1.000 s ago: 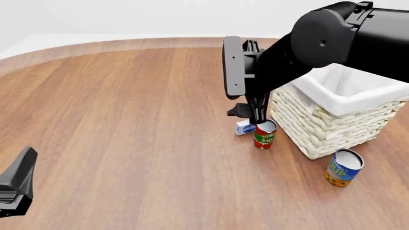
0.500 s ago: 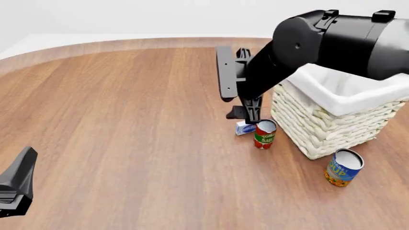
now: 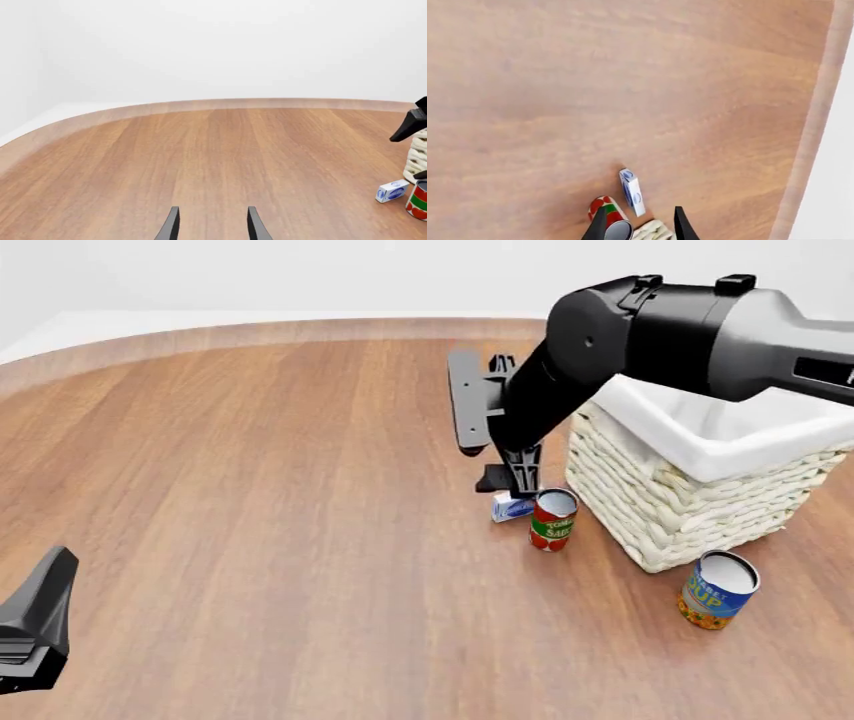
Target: Pick up the alphabet soup and the cream cheese box, and put them in the basket.
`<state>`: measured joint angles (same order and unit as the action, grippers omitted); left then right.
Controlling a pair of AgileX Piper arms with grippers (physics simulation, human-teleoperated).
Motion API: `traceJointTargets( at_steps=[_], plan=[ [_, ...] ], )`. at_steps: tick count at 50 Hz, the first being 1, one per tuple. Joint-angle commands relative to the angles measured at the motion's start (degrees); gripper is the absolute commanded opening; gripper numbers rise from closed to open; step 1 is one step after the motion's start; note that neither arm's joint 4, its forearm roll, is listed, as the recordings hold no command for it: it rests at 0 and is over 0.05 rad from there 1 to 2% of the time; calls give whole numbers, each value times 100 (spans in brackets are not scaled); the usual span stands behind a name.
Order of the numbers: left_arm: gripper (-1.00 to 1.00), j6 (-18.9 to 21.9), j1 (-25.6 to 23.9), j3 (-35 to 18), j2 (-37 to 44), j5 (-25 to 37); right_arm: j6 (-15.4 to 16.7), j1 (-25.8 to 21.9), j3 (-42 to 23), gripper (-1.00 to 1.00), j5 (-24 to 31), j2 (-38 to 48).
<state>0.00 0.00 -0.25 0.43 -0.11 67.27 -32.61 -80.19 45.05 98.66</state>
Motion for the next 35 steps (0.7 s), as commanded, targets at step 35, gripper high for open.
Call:
traceJointTargets(
  at_steps=[35],
  plan=[
    [100, 0, 0, 0, 0, 0, 361, 249, -6, 100, -14, 315]
  ],
)
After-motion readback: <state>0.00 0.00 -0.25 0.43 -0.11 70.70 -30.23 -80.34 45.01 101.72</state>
